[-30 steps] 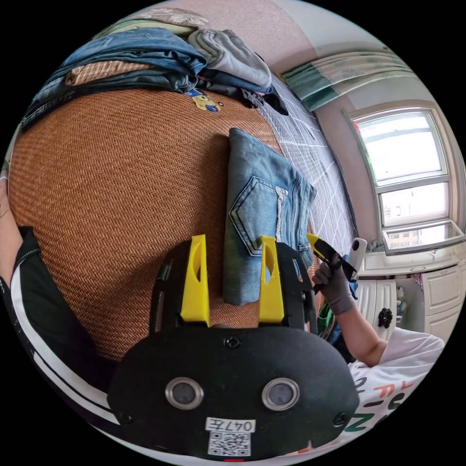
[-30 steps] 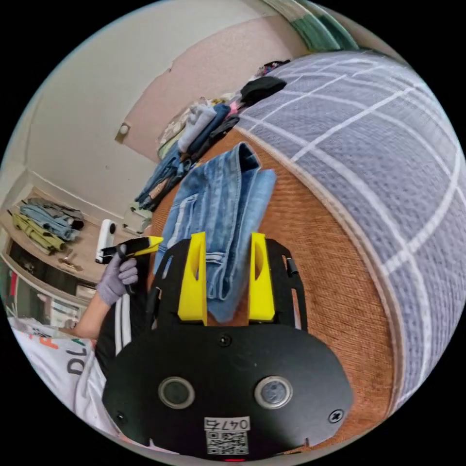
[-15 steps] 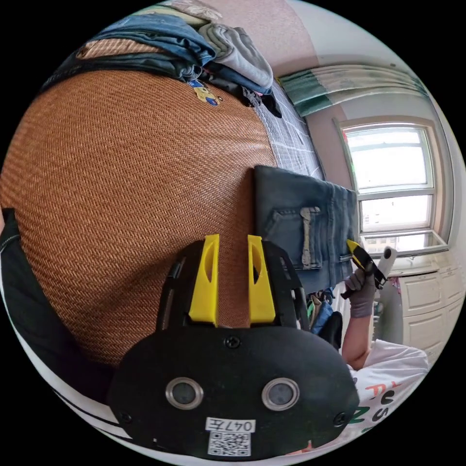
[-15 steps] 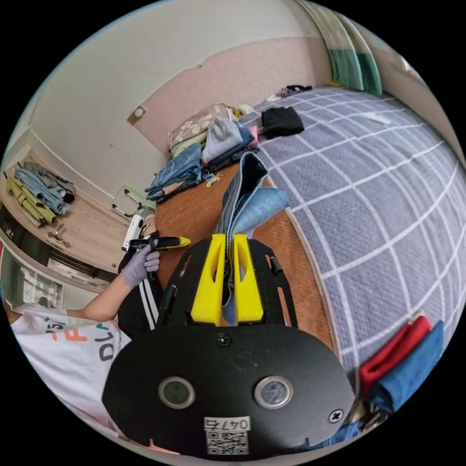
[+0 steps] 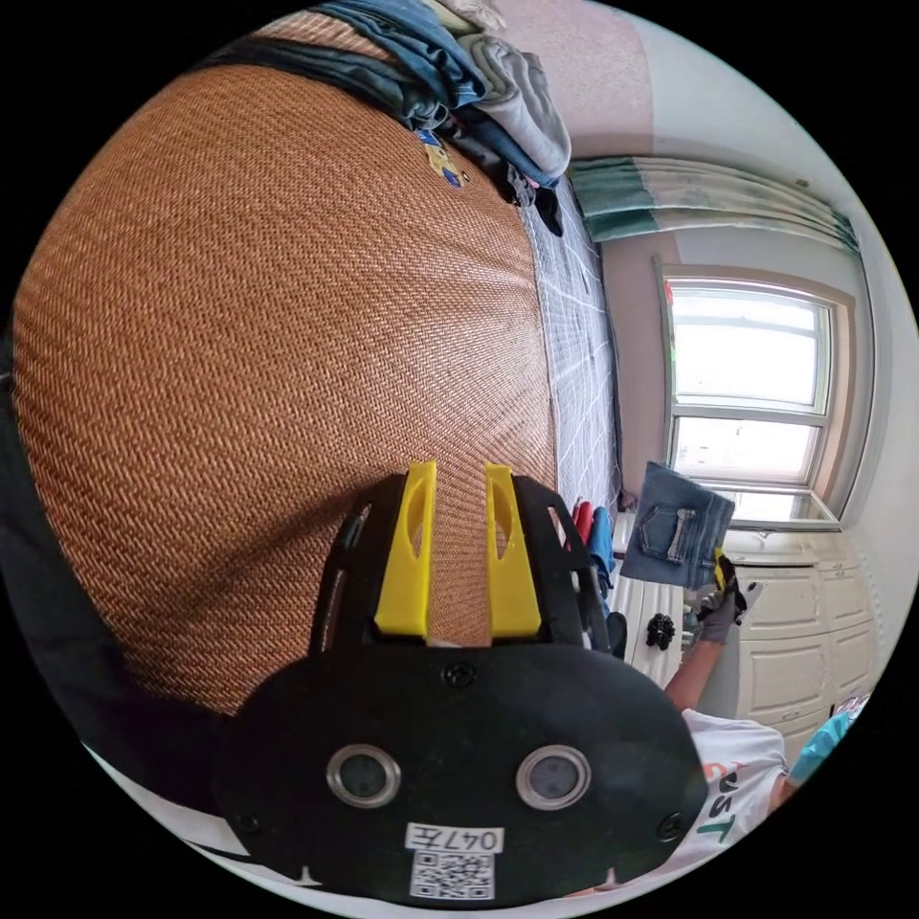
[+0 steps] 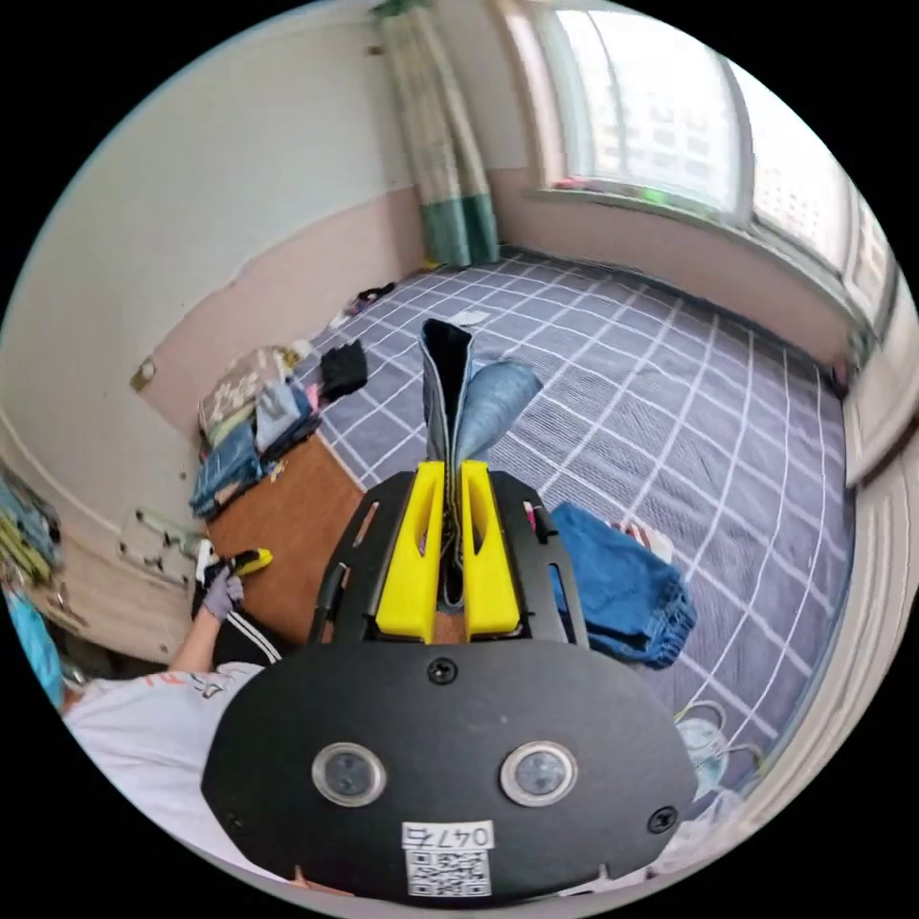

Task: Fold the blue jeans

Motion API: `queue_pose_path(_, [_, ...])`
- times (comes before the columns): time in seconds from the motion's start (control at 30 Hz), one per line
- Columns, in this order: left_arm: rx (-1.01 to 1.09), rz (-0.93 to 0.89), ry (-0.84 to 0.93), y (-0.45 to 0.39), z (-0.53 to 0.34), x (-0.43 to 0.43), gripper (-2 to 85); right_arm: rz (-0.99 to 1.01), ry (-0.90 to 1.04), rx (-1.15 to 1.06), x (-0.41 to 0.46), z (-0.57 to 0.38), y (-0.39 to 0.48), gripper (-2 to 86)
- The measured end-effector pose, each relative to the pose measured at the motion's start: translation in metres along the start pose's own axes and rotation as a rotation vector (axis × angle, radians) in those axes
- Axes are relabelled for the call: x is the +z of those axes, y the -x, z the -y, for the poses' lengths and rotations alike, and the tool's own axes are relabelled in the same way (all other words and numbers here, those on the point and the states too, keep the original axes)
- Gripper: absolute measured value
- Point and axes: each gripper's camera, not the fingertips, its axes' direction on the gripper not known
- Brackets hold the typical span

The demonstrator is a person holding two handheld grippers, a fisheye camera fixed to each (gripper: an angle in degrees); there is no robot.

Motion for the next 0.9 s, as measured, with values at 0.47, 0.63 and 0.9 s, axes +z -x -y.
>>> queue_pose_path(0.47, [0.141, 0.228, -0.050, -0.053, -0.026, -0.046, -1.0, -0.450, -0.094, 0.509, -0.011, -0.122, -0.135, 1.6])
queue_pose_path(0.63, [0.235, 0.431, -0.095, -0.089, -0.045, -0.064, -1.0, -0.433, -0.384, 0.014, -0.030, -0.033, -0.026, -0.7])
queue_pose_path(0.9, [0.332, 0.540, -0.183, -0.119, -0.086, -0.109, -1.0, 0.305, -0.114, -0.402, 0.142, 0.075, 0.161, -1.0])
